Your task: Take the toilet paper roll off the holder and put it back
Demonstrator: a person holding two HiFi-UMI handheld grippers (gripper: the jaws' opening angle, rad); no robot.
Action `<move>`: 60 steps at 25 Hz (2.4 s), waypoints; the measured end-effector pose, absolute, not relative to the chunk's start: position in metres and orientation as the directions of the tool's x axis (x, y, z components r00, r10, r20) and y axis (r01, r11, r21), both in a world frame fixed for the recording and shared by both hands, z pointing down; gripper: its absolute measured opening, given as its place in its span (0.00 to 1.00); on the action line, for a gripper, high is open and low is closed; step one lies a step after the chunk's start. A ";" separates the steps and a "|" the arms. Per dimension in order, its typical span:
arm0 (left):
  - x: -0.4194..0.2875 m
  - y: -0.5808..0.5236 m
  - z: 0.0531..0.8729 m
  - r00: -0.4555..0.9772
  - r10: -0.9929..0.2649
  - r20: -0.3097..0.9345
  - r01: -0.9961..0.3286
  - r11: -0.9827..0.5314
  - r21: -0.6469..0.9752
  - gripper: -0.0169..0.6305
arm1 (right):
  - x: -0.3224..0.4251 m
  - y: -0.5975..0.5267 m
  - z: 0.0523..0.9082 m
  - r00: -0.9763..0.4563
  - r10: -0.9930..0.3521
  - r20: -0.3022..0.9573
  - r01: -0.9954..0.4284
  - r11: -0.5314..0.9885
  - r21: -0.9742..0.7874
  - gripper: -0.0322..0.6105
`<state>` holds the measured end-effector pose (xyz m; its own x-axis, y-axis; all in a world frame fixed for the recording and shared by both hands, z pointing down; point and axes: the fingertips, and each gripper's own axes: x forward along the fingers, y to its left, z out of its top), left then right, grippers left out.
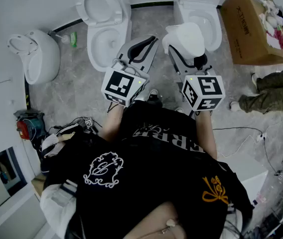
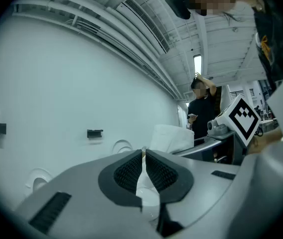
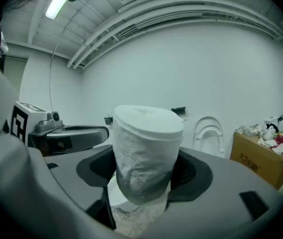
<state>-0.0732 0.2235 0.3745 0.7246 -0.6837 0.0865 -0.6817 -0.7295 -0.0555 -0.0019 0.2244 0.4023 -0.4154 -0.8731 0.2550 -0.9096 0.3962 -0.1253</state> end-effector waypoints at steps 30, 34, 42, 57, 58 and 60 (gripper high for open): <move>-0.078 0.185 0.366 0.771 -0.634 0.066 -0.626 -0.773 -0.103 0.09 | 0.010 0.182 0.390 -0.374 -0.900 0.223 -0.923 0.338 -0.183 0.54; -0.068 0.175 0.367 0.770 -0.635 0.066 -0.628 -0.772 -0.100 0.09 | 0.020 0.168 0.389 -0.369 -0.903 0.221 -0.925 0.334 -0.180 0.54; -0.061 0.114 0.375 0.732 -0.675 0.091 -0.668 -0.738 -0.100 0.09 | 0.033 0.102 0.397 -0.409 -0.883 0.230 -0.908 0.370 -0.195 0.54; 0.021 -0.088 0.344 0.651 -0.756 0.066 -0.746 -0.654 -0.129 0.09 | 0.117 -0.104 0.377 -0.502 -0.840 0.206 -0.863 0.471 -0.182 0.54; 0.027 -0.097 0.344 0.648 -0.759 0.069 -0.748 -0.651 -0.131 0.09 | 0.122 -0.114 0.376 -0.510 -0.836 0.204 -0.859 0.480 -0.179 0.54; 0.039 -0.113 0.340 0.643 -0.763 0.069 -0.751 -0.645 -0.142 0.09 | 0.132 -0.132 0.375 -0.524 -0.828 0.201 -0.851 0.497 -0.173 0.54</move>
<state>0.0385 -0.1131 0.3396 0.6426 -0.7630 0.0694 -0.7507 -0.6452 -0.1419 0.1317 -0.1323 0.3748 -0.5242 -0.8275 0.2011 -0.8505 0.4968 -0.1726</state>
